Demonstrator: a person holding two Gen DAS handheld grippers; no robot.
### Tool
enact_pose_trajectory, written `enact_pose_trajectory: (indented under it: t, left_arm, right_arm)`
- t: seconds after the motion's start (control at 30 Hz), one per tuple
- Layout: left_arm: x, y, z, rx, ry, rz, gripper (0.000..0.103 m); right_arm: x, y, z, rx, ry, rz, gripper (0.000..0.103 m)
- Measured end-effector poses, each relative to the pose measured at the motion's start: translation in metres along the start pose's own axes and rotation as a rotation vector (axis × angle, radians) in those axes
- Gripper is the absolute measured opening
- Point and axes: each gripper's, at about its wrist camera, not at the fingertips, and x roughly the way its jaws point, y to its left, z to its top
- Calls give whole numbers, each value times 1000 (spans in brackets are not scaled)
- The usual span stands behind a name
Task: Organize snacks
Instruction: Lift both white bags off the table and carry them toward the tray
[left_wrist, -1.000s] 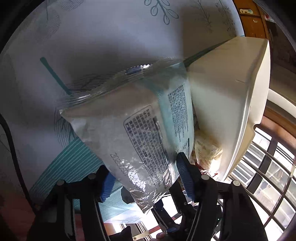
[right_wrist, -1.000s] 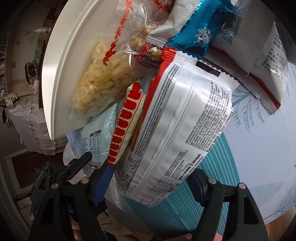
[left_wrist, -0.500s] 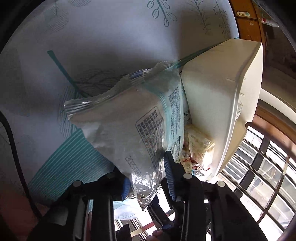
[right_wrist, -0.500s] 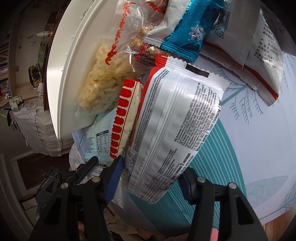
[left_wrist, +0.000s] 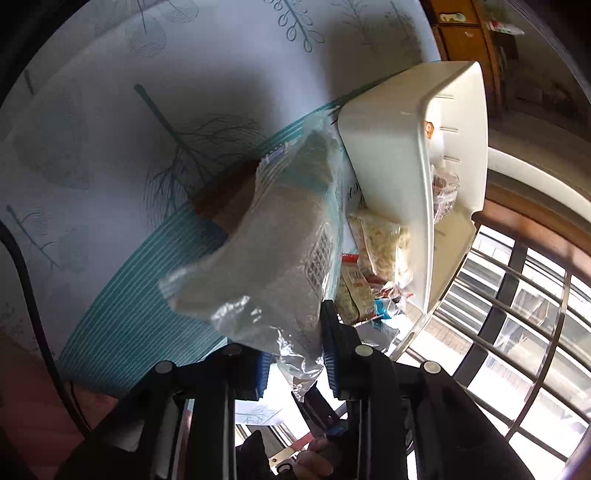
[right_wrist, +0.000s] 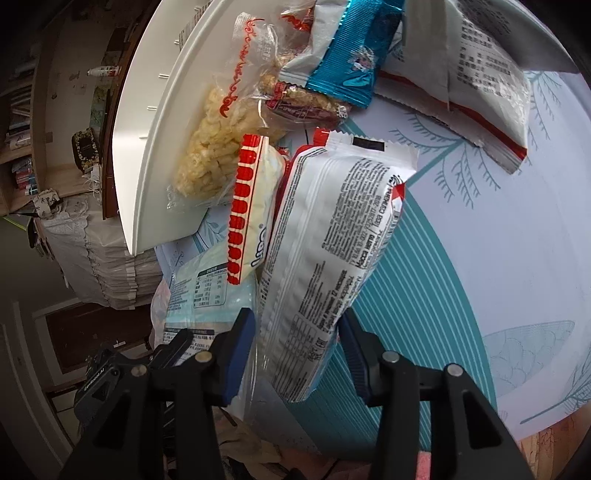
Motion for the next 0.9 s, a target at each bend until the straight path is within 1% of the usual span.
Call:
enact_pose_trajectory:
  t: [0.07, 0.1, 0.17, 0.27, 0.33, 0.47, 0.53, 0.6, 0.67, 0.8, 0.9]
  left_arm:
    - [-8, 2, -3, 8, -14, -11, 20]
    - [-12, 3, -4, 7, -22, -10, 20]
    - [-21, 7, -8, 4, -49, -5, 20]
    - [-37, 10, -11, 10, -86, -12, 19]
    - [-46, 13, -13, 10, -108, -21, 19]
    - [-56, 14, -16, 0, -132, -24, 19]
    - [-62, 19, -16, -11, -137, -19, 19]
    - [-67, 24, -13, -21, -137, -11, 19]
    - [-70, 27, -11, -29, -134, -11, 19]
    - [-73, 30, -5, -36, -123, -16, 19]
    - [-78, 30, -2, -23, -126, -24, 19]
  right_arm:
    - [-1, -2, -3, -4, 8, 7, 48]
    - [-2, -3, -6, -10, 9, 14, 50]
    - [-2, -2, -10, -17, 12, 21, 51]
    - [-4, -2, -8, -10, 9, 10, 51]
    - [2, 1, -7, 1, 6, -3, 51]
    - [5, 2, -8, 2, -4, -15, 51]
    - [7, 7, -9, 10, -6, -24, 53]
    - [10, 12, -9, 18, -8, -29, 62]
    - [15, 20, -8, 21, -14, -45, 66]
    - [22, 28, -6, 38, -34, -115, 67]
    - [28, 31, -5, 57, -44, -160, 67]
